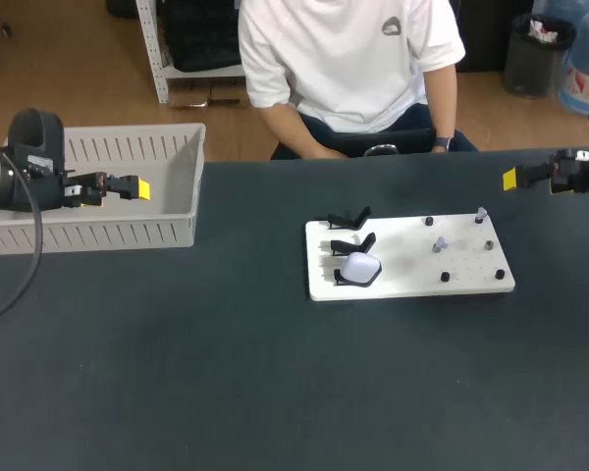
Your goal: Pick up each earbud case from the left stands, insert the matching earbuds, close the lid, and place the case in the box.
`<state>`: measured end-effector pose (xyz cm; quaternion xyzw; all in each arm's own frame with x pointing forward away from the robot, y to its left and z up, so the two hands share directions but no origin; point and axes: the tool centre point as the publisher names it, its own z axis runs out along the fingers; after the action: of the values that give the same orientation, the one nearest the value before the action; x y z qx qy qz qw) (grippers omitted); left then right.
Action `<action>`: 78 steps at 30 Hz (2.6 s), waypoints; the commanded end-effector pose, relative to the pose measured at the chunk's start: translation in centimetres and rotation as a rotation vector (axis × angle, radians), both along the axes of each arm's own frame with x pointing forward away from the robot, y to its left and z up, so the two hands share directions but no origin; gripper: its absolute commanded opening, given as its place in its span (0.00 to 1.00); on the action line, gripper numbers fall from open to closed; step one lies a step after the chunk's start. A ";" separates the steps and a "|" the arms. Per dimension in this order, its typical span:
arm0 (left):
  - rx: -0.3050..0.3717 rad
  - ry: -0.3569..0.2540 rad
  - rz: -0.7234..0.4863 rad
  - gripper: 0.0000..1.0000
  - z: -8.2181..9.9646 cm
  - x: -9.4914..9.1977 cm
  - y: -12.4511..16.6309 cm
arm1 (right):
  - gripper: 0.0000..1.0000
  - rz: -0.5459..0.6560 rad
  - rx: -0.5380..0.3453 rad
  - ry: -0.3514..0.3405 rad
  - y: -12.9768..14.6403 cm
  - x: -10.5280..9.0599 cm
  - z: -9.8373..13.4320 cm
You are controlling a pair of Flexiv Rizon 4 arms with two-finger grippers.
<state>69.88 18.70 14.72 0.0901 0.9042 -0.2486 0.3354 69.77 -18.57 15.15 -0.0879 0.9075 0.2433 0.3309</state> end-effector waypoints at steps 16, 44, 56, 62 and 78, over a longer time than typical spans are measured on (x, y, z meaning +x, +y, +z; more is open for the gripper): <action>-0.092 -0.322 -0.429 1.00 1.4 -0.8 -2.6 | 1.00 0.003 0.001 0.000 0.0 0.2 -0.1; -0.047 -0.727 -1.154 1.00 2.1 -4.5 -6.9 | 1.00 0.003 0.001 0.000 0.0 0.2 -0.1; -0.047 -0.727 -1.154 1.00 2.1 -4.5 -6.9 | 1.00 0.003 0.001 0.000 0.0 0.2 -0.1; 0.001 -0.667 -1.078 1.00 1.6 -5.5 -9.0 | 1.00 0.003 0.001 0.000 0.0 0.2 -0.1; -0.027 -0.565 -1.039 1.00 -3.9 -4.8 -17.7 | 1.00 0.003 0.001 0.000 0.0 0.2 -0.1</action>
<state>64.02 3.53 12.46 0.5769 0.6167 -0.3541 0.4017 69.78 -18.57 15.15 -0.0879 0.9075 0.2432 0.3309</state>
